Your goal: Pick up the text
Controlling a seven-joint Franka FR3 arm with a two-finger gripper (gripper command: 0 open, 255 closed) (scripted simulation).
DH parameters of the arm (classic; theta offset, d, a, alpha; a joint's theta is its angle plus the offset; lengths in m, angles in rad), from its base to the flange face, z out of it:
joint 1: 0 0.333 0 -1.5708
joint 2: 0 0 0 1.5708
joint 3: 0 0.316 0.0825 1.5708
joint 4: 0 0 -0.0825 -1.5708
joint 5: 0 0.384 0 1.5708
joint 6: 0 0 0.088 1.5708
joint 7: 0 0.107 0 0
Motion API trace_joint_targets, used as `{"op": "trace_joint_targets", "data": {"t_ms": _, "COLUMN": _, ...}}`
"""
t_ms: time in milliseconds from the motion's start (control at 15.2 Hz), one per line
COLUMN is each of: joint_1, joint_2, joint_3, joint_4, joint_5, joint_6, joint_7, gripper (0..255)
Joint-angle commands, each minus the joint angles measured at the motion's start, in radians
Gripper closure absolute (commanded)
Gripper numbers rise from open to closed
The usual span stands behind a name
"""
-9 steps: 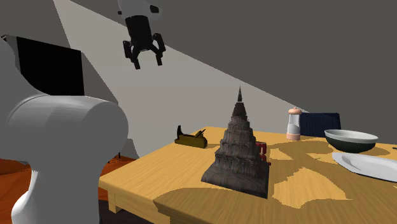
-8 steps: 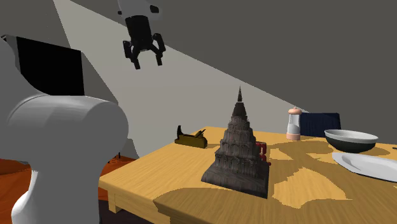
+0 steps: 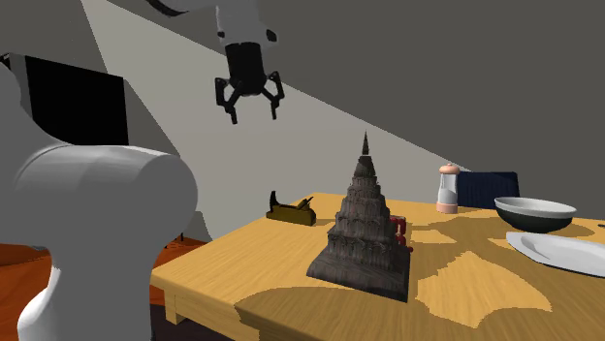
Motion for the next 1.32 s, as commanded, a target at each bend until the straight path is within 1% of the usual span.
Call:
{"op": "trace_joint_targets", "data": {"t_ms": 0, "joint_1": 0.013, "joint_2": -0.002, "joint_3": -0.066, "joint_4": -0.028, "joint_5": -0.033, "joint_6": 0.019, "joint_7": -0.118, "gripper": 0}}
{"op": "trace_joint_targets", "data": {"t_ms": 396, "joint_1": 0.06, "joint_2": 0.076, "joint_3": -0.274, "joint_4": -0.032, "joint_5": -0.131, "joint_6": 0.086, "joint_7": -0.459, "gripper": 0}}
{"op": "trace_joint_targets", "data": {"t_ms": 726, "joint_1": 0.129, "joint_2": 0.206, "joint_3": -0.455, "joint_4": 0.021, "joint_5": -0.184, "joint_6": 0.153, "joint_7": -0.743, "gripper": 0}}
{"op": "trace_joint_targets", "data": {"t_ms": 990, "joint_1": 0.216, "joint_2": 0.345, "joint_3": -0.609, "joint_4": 0.095, "joint_5": -0.187, "joint_6": 0.212, "joint_7": -0.979, "gripper": 0}}
{"op": "trace_joint_targets", "data": {"t_ms": 1122, "joint_1": 0.273, "joint_2": 0.428, "joint_3": -0.695, "joint_4": 0.14, "joint_5": -0.168, "joint_6": 0.243, "joint_7": -1.104, "gripper": 0}}
{"op": "trace_joint_targets", "data": {"t_ms": 1254, "joint_1": 0.34, "joint_2": 0.524, "joint_3": -0.788, "joint_4": 0.189, "joint_5": -0.127, "joint_6": 0.276, "joint_7": -1.239, "gripper": 0}}
